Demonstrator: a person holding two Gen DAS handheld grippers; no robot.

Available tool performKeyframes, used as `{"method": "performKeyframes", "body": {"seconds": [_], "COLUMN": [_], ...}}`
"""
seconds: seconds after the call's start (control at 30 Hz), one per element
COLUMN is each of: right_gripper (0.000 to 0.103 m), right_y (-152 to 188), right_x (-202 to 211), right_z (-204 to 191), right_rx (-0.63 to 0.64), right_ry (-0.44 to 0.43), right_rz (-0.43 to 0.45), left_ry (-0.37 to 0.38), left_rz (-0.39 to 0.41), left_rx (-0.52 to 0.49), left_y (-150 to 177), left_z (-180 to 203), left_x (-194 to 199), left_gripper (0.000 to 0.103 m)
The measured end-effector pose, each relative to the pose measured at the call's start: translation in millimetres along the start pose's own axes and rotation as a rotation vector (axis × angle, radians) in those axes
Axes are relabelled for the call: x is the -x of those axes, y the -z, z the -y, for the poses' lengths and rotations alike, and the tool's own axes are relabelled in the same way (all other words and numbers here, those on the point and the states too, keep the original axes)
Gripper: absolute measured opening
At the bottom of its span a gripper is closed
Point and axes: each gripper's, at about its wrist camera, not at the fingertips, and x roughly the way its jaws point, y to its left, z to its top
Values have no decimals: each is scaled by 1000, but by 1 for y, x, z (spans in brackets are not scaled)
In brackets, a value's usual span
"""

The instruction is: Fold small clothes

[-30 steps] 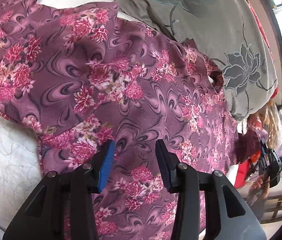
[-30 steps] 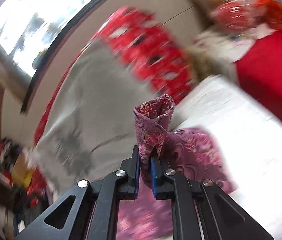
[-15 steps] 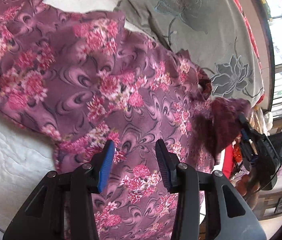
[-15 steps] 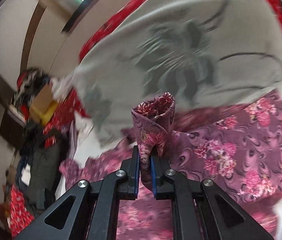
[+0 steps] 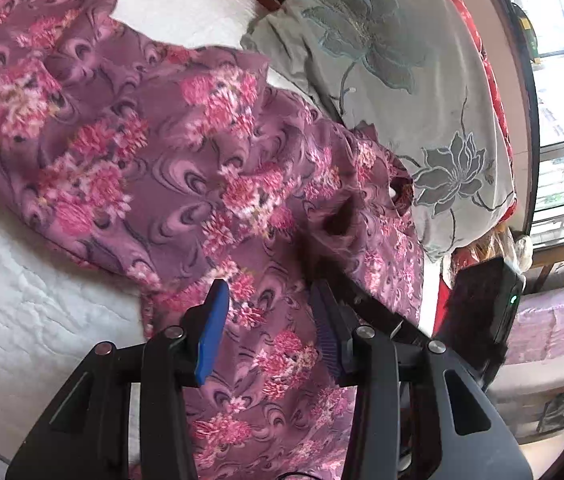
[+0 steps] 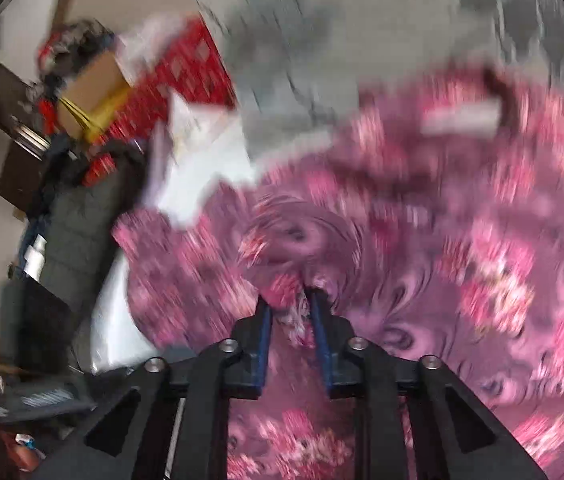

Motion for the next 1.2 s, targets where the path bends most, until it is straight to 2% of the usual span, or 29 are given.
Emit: {"method": "performKeyframes", "body": {"seconds": [0.03,0.07,0.17,0.27,0.37,0.43,0.47,0.5,0.57,0.63,0.7,0.73,0.8,0.9,0.97,1.03,1.07,1.1,1.2], "right_gripper": [24,25,36,37,37,37,36,36,36,36,26,25,31,31,31,31,31,31,31], "right_y": [7,11,20,26,26,28,31,33,35,37,42,44,46,46,44,39,35,33,27], "right_x": [-5,-1,32,69,108,136,150,161,174,172,157,150,157,164,157,140,130,120,76], "right_z": [5,9,27,58,106,145,165,182,207,224,243,248,242,221,199,171,158,146,96], "right_rx": [-28,-45,-81,-129,-215,-299,-345,-387,-434,-438,-456,-462,-455,-415,-368,-311,-282,-256,-178], "right_ry": [-17,-45,-112,-72,27,113,143,157,152,167,212,210,218,208,179,143,125,107,44], "right_rz": [-41,-37,25,109,196,272,316,353,397,387,312,298,336,372,353,312,290,269,200], "left_ry": [4,7,13,25,-34,-82,-96,-111,-187,-263,-248,-226,-197,-187,-180,-179,-191,-217,-284], "left_rz": [-8,-14,-45,-75,-57,-22,10,37,62,26,12,11,1,23,67,106,120,143,233], "left_rx": [-4,-11,-31,-24,-37,-46,-59,-75,-87,-83,-52,-37,-30,-81,-111,-116,-112,-99,-52], "left_y": [1,2,2,-3,-7,-8,-8,-8,-8,-9,-9,-8,-6,0,-2,-10,-16,-24,-52], "left_z": [3,7,23,39,53,61,66,69,70,63,53,50,48,48,45,36,31,20,-18], "left_x": [-3,-7,-26,-47,-62,-65,-61,-58,-60,-72,-75,-71,-61,-37,-10,15,25,40,82], "left_gripper": [40,40,40,43,45,33,14,9,9,9,10,10,10,10,11,24,40,50,50]}}
